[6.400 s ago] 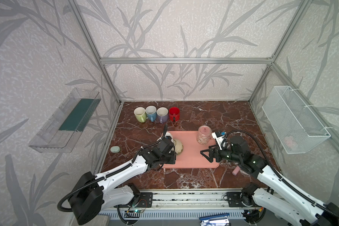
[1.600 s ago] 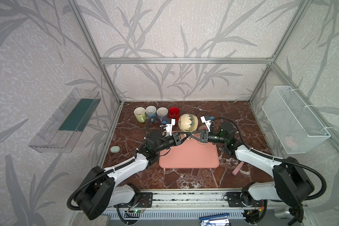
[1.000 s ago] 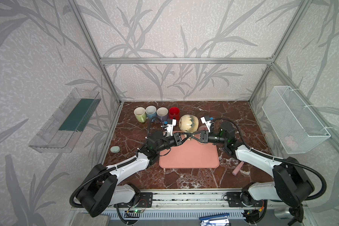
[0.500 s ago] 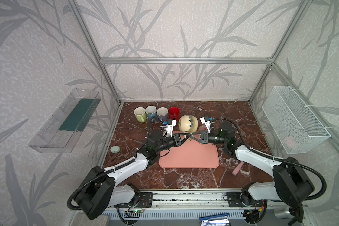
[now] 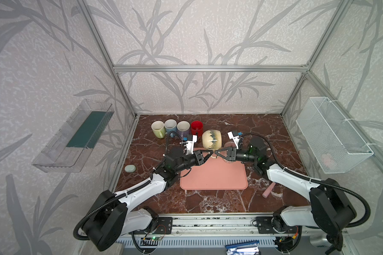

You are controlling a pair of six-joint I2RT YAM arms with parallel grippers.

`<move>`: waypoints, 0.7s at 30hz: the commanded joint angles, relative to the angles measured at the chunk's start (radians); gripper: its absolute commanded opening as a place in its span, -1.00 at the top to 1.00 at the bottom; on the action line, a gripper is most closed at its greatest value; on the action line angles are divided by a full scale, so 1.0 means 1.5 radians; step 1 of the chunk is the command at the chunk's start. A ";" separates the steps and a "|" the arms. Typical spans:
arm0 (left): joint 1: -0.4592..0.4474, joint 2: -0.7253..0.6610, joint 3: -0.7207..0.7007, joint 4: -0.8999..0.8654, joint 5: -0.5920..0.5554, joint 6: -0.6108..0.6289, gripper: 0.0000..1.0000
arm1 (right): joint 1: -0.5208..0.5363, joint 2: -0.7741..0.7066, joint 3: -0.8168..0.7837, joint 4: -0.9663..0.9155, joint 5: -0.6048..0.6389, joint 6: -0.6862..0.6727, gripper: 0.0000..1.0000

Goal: Turn the mug right side up
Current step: Place the mug at the top-center of the table.

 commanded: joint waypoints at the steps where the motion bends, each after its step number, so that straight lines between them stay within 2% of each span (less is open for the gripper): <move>1: 0.011 -0.009 -0.006 0.001 -0.027 0.015 0.66 | -0.002 -0.040 0.006 0.075 -0.023 -0.004 1.00; 9: 0.010 0.015 0.004 0.015 -0.015 0.007 0.66 | 0.002 -0.034 -0.002 0.089 -0.024 -0.001 1.00; 11: 0.011 0.019 0.007 0.021 -0.012 0.006 0.75 | 0.002 -0.030 -0.003 0.094 -0.023 0.002 1.00; 14: 0.011 0.025 0.011 0.029 -0.004 0.003 1.00 | 0.003 -0.024 -0.005 0.116 -0.026 0.008 1.00; 21: 0.010 0.020 0.003 0.046 -0.004 0.001 1.00 | 0.003 -0.022 -0.003 0.127 -0.028 0.010 1.00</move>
